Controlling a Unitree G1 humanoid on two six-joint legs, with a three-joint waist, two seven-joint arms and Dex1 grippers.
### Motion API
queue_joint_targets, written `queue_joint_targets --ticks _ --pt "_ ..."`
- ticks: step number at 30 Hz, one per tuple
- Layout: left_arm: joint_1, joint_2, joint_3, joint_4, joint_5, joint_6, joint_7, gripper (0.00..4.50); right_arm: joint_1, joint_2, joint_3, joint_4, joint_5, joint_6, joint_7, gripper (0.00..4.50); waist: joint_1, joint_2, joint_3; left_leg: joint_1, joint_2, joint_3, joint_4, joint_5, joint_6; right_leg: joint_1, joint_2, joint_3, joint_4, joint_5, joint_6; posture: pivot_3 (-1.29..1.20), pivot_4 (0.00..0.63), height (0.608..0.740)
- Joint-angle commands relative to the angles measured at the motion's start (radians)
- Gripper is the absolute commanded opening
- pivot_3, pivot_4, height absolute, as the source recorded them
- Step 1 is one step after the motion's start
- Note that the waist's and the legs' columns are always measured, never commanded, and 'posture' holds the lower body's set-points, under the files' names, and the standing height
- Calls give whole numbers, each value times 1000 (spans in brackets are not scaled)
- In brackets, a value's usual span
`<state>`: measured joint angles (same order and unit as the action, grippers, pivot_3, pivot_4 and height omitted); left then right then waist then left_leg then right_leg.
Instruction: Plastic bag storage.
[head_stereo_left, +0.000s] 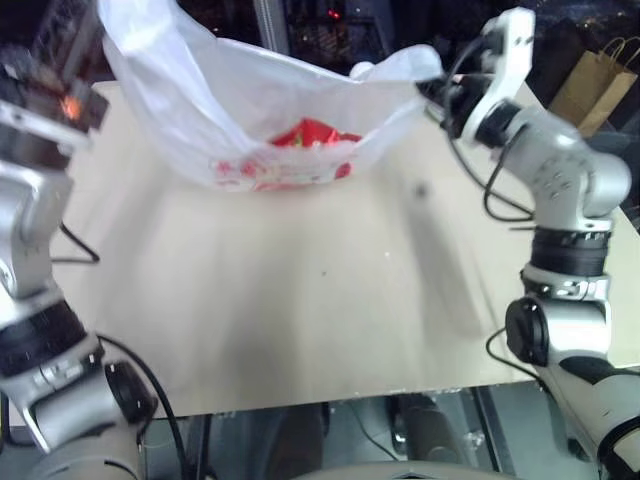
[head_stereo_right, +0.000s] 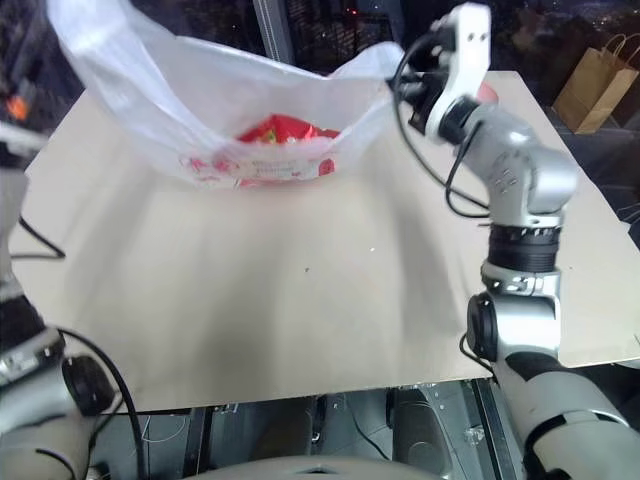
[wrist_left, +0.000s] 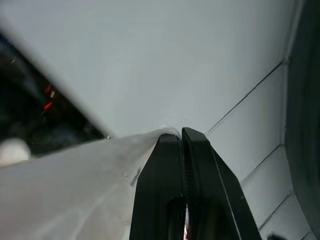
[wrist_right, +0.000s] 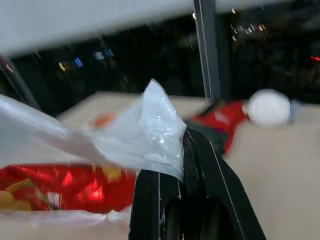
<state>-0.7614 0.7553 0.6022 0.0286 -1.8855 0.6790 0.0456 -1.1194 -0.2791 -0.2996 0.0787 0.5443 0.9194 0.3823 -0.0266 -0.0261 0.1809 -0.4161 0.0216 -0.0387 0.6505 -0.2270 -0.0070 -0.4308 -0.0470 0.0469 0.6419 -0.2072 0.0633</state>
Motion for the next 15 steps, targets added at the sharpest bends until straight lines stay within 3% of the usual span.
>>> queue_joint_targets --ticks 1,6,10,12,15 --pt "-158 47 -29 149 113 -24 -81 110 -126 -47 -109 -26 110 73 -50 0 0 0 0 0 0 0 -1 0 0 0 0 0 -1 0 0 0 150 740" --pt "-462 56 -111 458 351 -47 -236 110 -309 -148 -163 111 158 117 -69 0 3 0 0 -1 0 0 -3 0 0 -2 0 0 -2 0 0 0 150 740" --pt "-608 30 -153 627 499 -22 -354 110 -347 -215 -122 188 127 97 -47 0 1 0 0 -1 0 2 -5 0 0 -1 0 0 -5 0 0 0 150 740" --pt "-601 18 -177 623 552 22 -405 110 -346 -229 -108 188 125 101 -46 0 -4 0 0 -2 0 2 -6 0 0 -2 -1 1 -5 0 0 0 150 740" --pt "-364 -13 -191 388 533 180 -429 110 -311 -228 -100 128 138 126 -72 0 -17 3 -1 -1 0 4 -9 0 0 -4 -1 3 -4 0 0 0 150 740"
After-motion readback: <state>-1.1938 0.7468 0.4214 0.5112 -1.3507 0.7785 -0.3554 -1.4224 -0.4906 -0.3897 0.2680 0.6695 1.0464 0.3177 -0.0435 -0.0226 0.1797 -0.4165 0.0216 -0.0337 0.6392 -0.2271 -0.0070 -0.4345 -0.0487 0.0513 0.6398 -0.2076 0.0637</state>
